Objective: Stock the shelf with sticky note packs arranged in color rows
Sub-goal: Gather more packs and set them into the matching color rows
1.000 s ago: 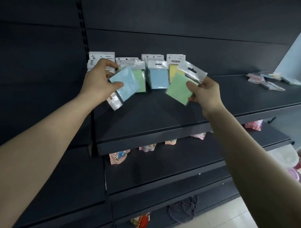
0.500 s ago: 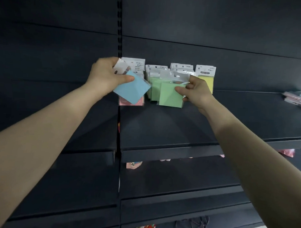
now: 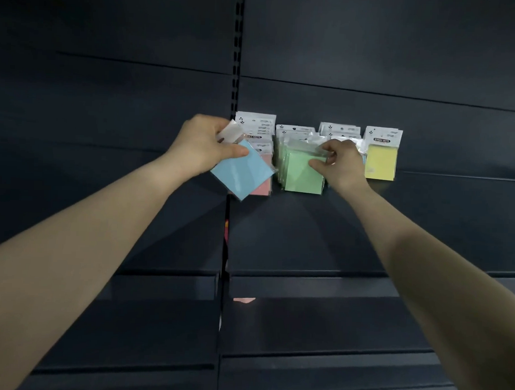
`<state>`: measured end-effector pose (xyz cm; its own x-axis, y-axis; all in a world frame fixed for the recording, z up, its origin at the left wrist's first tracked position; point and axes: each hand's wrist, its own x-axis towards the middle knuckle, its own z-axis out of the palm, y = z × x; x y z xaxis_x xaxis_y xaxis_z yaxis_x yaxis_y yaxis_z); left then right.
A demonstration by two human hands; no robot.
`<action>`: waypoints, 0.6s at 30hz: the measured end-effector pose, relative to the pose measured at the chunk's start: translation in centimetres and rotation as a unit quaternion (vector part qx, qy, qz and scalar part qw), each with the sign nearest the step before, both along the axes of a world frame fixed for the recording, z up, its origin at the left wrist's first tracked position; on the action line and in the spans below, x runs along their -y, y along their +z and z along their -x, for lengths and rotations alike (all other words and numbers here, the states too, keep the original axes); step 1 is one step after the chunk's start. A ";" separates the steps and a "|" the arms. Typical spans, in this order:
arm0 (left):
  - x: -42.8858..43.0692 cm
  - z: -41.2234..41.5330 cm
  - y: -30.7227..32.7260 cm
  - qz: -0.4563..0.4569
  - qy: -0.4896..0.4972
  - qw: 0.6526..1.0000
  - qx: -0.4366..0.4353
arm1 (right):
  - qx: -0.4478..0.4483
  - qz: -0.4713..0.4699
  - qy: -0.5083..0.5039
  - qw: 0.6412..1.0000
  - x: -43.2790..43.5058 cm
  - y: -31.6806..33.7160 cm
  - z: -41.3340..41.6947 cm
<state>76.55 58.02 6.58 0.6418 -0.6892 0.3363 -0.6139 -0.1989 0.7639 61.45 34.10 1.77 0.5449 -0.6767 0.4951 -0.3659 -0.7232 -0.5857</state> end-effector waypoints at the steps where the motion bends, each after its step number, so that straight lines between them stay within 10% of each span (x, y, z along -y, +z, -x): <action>1: -0.1 0.0 0.0 -0.001 -0.004 1.000 0.000 | 0.003 0.008 -0.001 1.000 -0.1 -0.2 -0.1; 13: 0.9 1.1 0.5 -0.035 -0.048 0.996 0.059 | 0.010 0.069 -0.013 0.998 -0.3 0.8 3.1; 18: 3.7 3.9 1.4 -0.014 -0.088 0.991 0.095 | 0.031 -0.068 0.085 0.994 -2.6 3.1 7.5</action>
